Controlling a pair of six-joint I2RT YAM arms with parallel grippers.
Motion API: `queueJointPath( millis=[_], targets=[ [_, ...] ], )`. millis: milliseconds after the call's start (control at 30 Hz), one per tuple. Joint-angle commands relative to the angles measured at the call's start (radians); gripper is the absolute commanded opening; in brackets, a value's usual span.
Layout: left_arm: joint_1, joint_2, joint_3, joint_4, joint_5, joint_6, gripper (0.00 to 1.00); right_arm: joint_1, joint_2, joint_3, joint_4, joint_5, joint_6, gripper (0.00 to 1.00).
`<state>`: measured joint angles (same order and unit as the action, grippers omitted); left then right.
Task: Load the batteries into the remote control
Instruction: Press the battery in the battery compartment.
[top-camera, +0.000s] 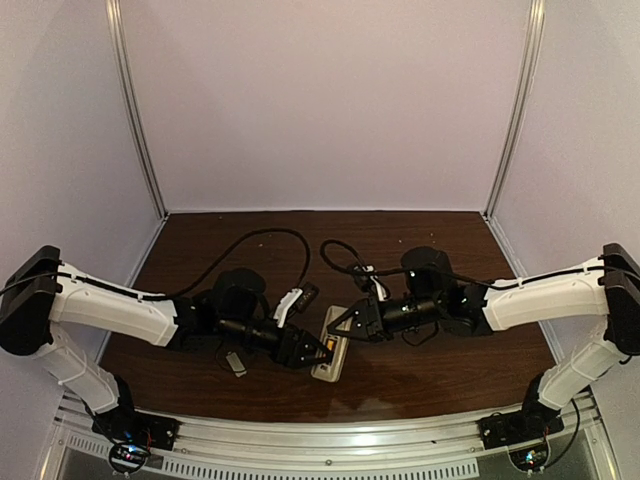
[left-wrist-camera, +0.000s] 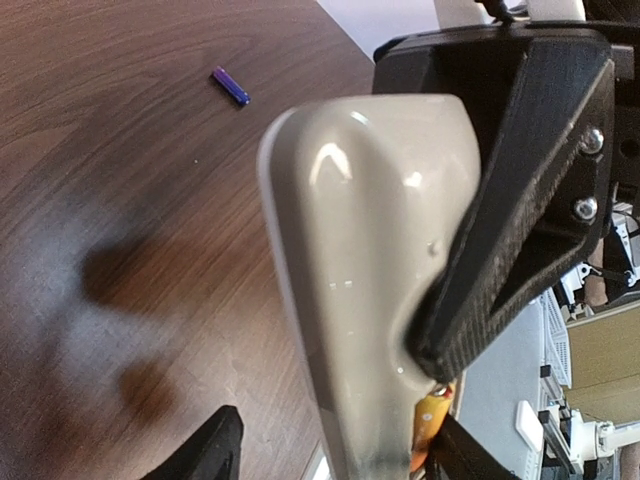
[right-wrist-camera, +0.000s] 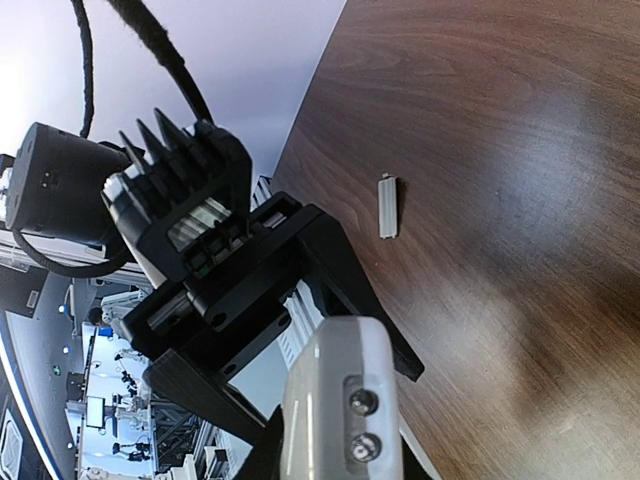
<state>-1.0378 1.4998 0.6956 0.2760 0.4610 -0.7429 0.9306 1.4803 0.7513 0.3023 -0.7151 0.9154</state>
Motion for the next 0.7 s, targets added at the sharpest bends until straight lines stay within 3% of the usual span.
queueJointPath(
  millis=[0, 333, 667],
  targets=[
    [0.003, 0.004, 0.037, 0.04, -0.047, -0.016, 0.64, 0.016, -0.03, 0.038, -0.013, 0.009, -0.033, 0.0],
    [0.007, 0.02, 0.051, 0.048, -0.054, -0.053, 0.71, 0.022, -0.042, 0.043, -0.041, 0.022, -0.056, 0.0],
    [0.037, 0.047, -0.007, 0.104, -0.025, -0.126, 0.44, 0.023, -0.087, 0.04, -0.027, 0.032, -0.081, 0.0]
  ],
)
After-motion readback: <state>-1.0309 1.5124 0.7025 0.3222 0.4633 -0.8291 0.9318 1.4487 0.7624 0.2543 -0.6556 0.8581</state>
